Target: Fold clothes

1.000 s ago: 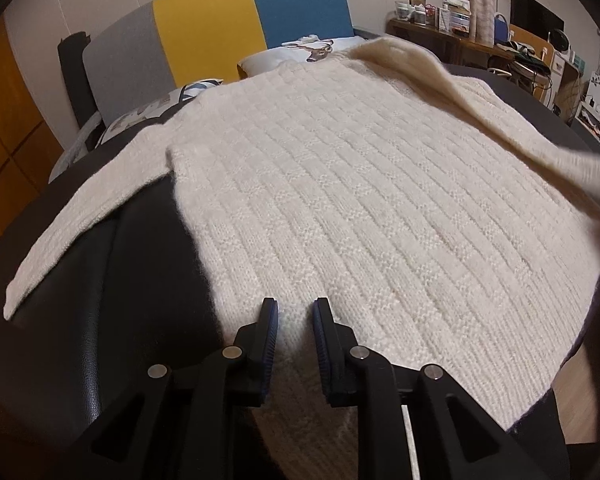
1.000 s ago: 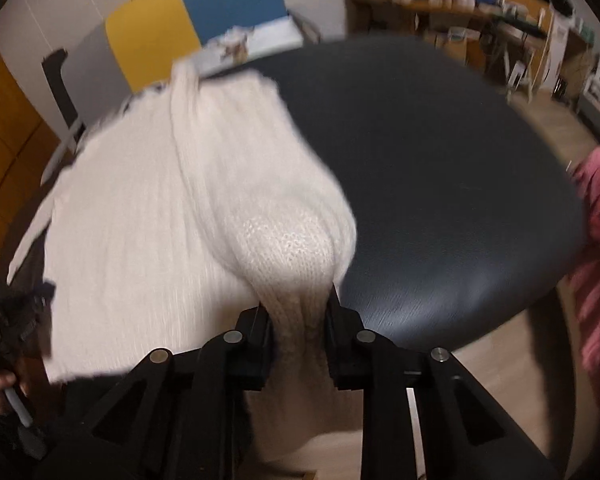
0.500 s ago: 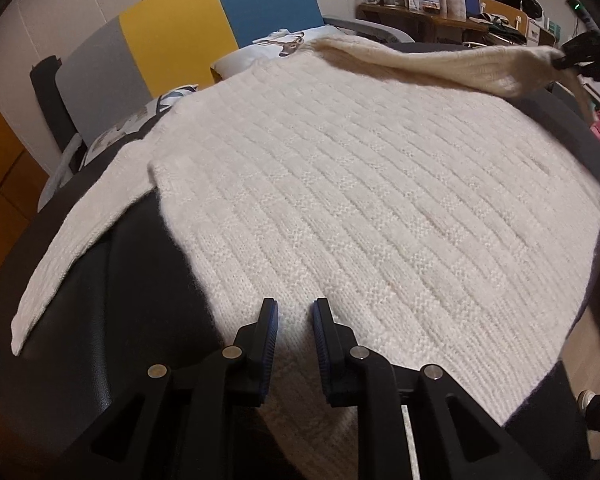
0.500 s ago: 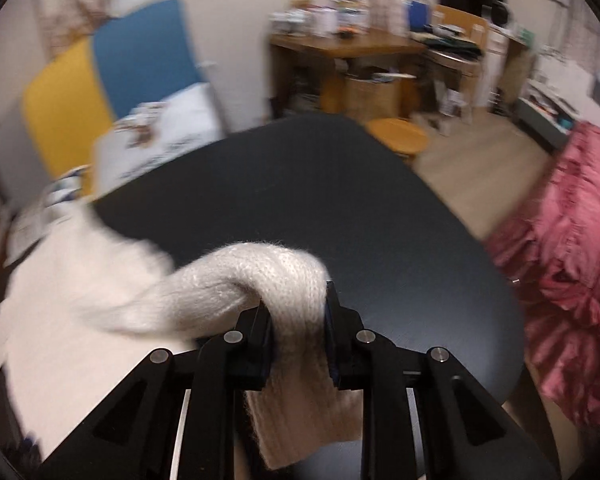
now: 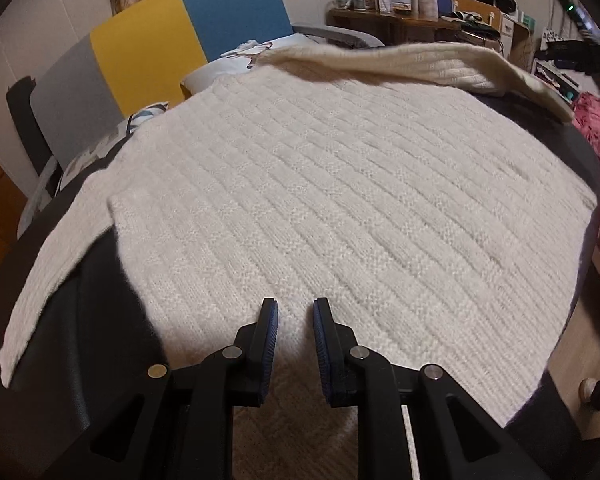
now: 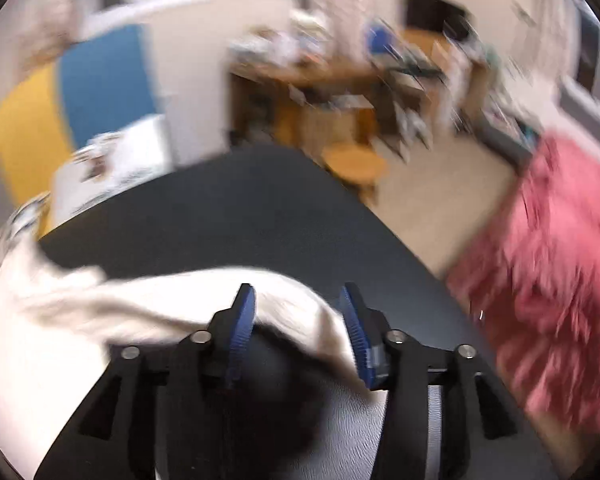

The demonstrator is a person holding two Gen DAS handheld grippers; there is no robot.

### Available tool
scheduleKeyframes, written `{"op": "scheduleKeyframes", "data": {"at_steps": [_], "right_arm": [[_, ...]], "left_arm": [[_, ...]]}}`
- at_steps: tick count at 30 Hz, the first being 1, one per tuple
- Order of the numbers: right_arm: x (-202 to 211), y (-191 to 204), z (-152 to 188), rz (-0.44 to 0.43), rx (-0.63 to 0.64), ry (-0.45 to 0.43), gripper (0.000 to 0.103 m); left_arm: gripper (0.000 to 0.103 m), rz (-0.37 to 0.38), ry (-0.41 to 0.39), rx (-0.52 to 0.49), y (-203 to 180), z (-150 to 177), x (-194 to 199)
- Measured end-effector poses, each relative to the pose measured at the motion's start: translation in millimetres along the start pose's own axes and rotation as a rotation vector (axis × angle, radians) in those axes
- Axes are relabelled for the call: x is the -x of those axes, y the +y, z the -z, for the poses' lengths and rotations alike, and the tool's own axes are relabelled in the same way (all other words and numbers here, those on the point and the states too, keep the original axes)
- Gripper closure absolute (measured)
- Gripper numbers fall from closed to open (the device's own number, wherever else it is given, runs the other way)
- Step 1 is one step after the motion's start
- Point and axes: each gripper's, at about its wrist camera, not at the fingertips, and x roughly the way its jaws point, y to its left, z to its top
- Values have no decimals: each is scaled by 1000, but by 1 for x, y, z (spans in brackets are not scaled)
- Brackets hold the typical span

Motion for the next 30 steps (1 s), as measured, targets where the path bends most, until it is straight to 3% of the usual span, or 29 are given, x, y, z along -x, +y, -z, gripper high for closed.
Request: {"op": "scheduleKeyframes", "data": {"at_steps": [2, 7, 8, 10, 12, 16, 20, 23, 26, 28, 30], "right_arm": [[22, 20, 16, -94, 67, -3, 41], [41, 96, 63, -420, 265, 150, 41], [38, 113, 74, -453, 308, 197, 41], [22, 146, 99, -417, 419, 297, 41], [7, 166, 126, -418, 407, 415, 38], [29, 185, 144, -416, 446, 390, 35], [33, 188, 138, -427, 411, 426, 33], [53, 198, 116, -525, 349, 373, 33], [77, 237, 97, -603, 391, 298, 33], [89, 269, 101, -667, 439, 296, 33], [97, 306, 108, -720, 496, 309, 33]], "left_arm": [[85, -1, 0, -5, 1, 2, 0], [85, -5, 1, -17, 4, 6, 0], [85, -5, 2, -19, 5, 7, 0], [84, -7, 2, -24, 6, 8, 1], [82, -8, 0, 5, 17, 14, 3], [83, -5, -15, 268, 102, 53, 21], [85, -2, -31, 530, 186, 91, 40], [85, 0, -43, 727, 249, 120, 53], [85, 2, -55, 923, 313, 148, 67], [85, 3, -62, 1055, 355, 167, 76], [85, -44, -61, 1150, 394, 191, 84]]}}
